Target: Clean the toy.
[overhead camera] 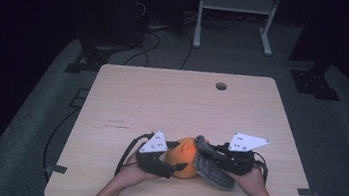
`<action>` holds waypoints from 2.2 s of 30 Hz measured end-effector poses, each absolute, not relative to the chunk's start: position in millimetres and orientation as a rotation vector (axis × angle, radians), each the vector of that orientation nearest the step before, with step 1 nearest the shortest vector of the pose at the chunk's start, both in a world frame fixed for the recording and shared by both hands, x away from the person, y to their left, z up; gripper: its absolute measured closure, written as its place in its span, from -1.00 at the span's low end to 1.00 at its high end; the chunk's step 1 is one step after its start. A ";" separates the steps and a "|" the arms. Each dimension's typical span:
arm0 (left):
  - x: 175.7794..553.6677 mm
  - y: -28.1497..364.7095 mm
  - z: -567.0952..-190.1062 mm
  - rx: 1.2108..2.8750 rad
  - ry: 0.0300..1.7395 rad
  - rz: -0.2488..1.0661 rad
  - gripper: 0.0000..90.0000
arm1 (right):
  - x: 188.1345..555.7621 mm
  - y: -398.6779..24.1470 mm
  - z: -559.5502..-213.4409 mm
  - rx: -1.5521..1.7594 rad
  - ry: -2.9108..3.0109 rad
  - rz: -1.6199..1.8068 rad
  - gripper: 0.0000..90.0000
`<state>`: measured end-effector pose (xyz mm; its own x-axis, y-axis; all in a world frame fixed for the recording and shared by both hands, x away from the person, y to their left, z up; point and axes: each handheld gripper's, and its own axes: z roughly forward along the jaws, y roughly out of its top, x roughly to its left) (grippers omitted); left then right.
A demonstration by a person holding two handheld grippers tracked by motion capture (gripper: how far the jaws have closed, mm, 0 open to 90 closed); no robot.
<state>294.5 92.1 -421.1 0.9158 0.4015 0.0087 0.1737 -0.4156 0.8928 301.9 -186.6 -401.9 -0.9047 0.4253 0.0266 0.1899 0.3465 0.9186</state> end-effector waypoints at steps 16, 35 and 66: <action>283.1 81.4 -425.8 2.082 0.296 0.310 -0.43 | 286.0 -171.5 -392.9 0.388 2.477 1.648 0.70; 273.3 80.6 -428.9 2.127 0.149 0.341 -0.28 | 300.4 -186.9 -398.4 0.484 2.480 1.640 0.70; 285.6 100.1 -429.9 2.080 0.228 0.289 -0.25 | 315.1 -209.4 -411.8 0.632 2.475 1.564 0.69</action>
